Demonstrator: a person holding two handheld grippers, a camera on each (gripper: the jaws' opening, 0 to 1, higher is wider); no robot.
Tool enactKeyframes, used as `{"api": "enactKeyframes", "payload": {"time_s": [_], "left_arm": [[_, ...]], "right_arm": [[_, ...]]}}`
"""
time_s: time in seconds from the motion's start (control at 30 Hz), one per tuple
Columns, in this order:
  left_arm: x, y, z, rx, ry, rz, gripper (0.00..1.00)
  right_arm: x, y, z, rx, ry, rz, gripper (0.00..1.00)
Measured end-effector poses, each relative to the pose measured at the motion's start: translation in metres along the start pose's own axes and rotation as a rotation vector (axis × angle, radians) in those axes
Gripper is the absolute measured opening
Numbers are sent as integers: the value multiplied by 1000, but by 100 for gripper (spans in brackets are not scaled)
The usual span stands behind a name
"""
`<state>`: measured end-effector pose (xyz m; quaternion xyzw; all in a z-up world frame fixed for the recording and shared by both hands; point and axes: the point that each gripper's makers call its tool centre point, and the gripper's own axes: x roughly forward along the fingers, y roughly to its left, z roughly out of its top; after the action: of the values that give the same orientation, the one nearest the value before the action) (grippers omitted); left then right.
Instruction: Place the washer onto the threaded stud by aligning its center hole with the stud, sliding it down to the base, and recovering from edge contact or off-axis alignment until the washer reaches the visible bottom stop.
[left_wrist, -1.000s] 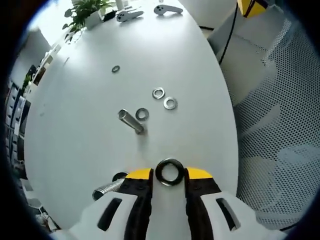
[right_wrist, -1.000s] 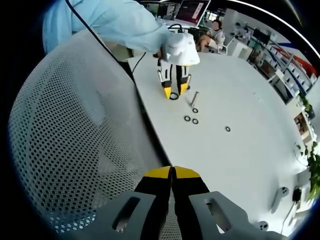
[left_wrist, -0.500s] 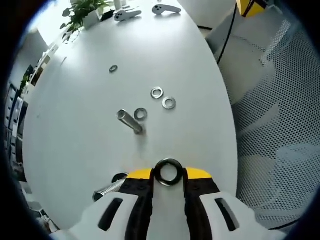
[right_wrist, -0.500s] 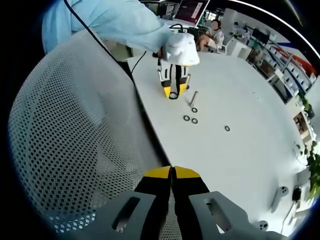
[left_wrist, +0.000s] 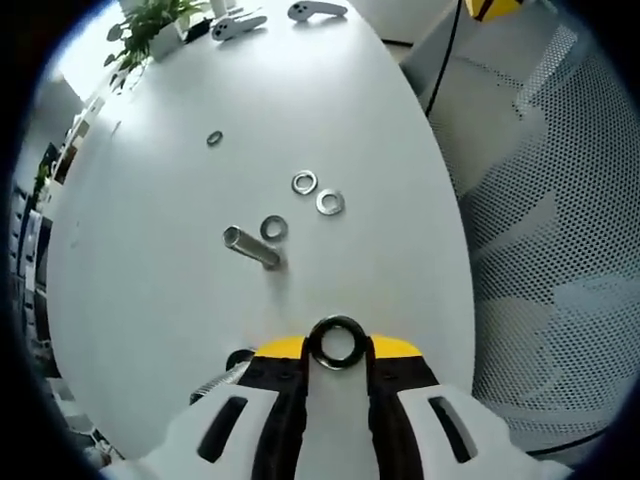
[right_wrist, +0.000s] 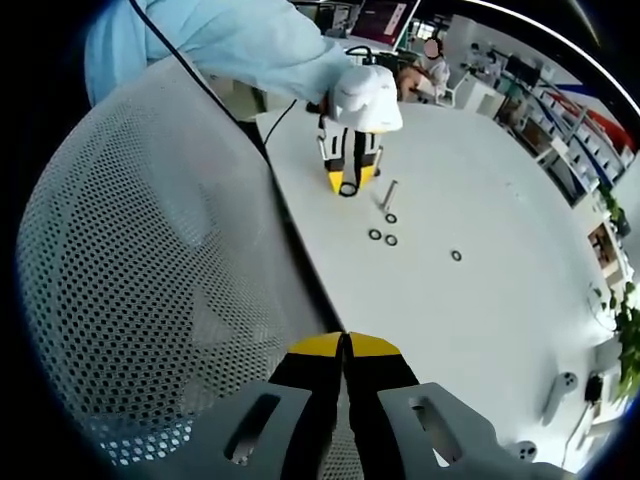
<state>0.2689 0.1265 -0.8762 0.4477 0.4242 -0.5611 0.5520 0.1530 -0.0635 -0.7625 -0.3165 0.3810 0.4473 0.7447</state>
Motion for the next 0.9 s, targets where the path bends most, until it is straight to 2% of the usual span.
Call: {"api": "enactKeyframes", "payload": {"time_s": [0.5,0.9], "left_arm": [[-4,5,-7,-25,-2,29,19],[-11,6,-5,-59,-28,50,19]], "right_arm": [[0,0,0,2,1,0,3],[0,0,0,3,4,-1,3]]}}
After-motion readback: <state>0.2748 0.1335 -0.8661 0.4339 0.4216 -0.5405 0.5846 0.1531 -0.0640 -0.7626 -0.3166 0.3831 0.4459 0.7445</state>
